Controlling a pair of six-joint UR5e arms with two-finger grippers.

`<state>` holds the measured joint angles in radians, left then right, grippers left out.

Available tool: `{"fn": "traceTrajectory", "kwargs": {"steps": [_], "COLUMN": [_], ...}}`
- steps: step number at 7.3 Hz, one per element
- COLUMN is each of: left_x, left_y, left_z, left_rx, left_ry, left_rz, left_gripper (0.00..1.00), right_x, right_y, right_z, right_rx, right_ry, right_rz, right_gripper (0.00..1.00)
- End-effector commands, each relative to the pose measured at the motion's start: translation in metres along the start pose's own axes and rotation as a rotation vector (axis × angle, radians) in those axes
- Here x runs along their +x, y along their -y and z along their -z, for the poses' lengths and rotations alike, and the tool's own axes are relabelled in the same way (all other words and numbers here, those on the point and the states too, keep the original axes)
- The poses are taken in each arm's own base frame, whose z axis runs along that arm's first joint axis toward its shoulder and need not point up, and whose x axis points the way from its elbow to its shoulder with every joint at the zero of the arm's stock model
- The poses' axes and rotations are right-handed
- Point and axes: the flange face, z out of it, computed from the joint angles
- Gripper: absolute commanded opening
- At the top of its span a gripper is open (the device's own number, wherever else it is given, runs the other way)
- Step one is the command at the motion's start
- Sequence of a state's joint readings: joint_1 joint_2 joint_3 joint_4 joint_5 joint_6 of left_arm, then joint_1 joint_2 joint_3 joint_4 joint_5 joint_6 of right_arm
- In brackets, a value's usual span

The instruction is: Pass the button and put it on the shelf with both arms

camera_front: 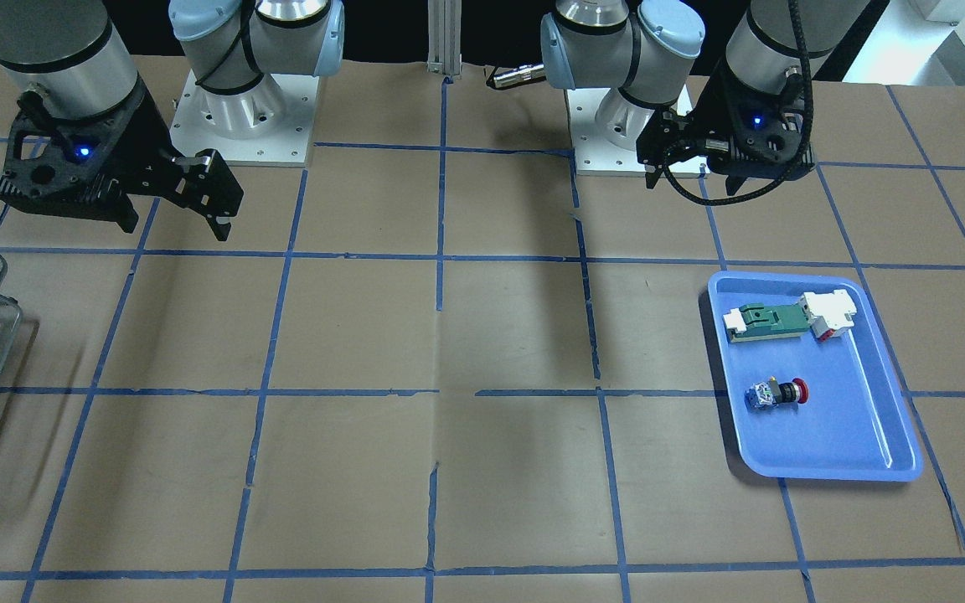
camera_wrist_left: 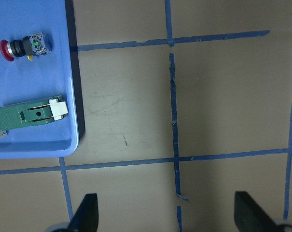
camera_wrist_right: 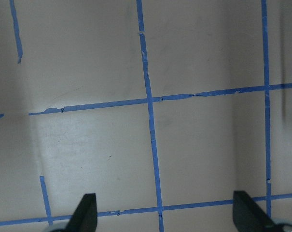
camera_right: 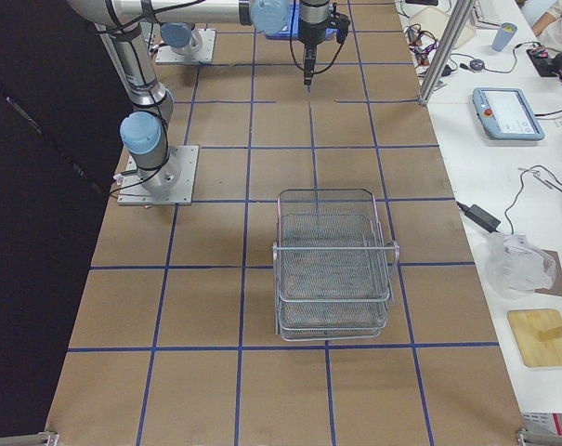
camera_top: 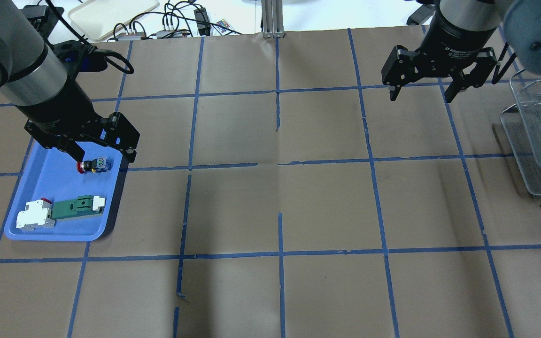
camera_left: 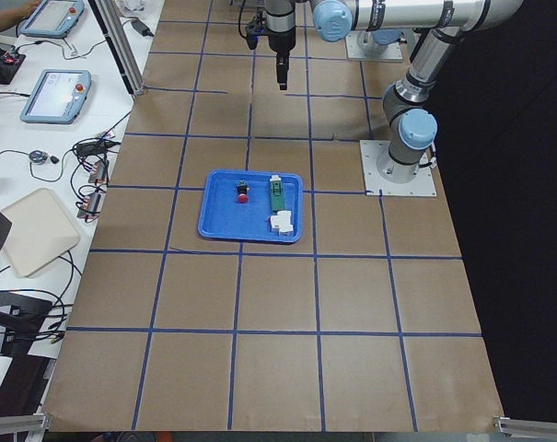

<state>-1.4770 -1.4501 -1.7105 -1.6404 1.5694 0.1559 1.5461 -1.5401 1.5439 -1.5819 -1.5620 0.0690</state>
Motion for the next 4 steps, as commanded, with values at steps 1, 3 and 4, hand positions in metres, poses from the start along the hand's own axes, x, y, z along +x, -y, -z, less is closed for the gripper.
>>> {"fn": "traceTrajectory", "kwargs": {"steps": [1, 3, 4], "left_x": [-0.0004, -0.001, -0.0004], "left_y": [-0.0006, 0.0001, 0.0002], "left_z": [-0.0013, -0.0025, -0.0041], "left_rx": [-0.004, -0.006, -0.01], "left_ry": [0.005, 0.004, 0.003], "left_rz": [-0.002, -0.001, -0.002], "left_gripper": [1.0, 1.0, 1.0], "right_x": [-0.0006, -0.0009, -0.001], "right_y": [-0.0007, -0.0007, -0.0017], "right_z": [-0.0039, -0.0045, -0.003], "right_rx": [-0.006, -0.006, -0.004], "right_ry": [0.006, 0.009, 0.011], "right_rz": [0.001, 0.003, 0.003], "right_gripper": [1.0, 1.0, 1.0]}}
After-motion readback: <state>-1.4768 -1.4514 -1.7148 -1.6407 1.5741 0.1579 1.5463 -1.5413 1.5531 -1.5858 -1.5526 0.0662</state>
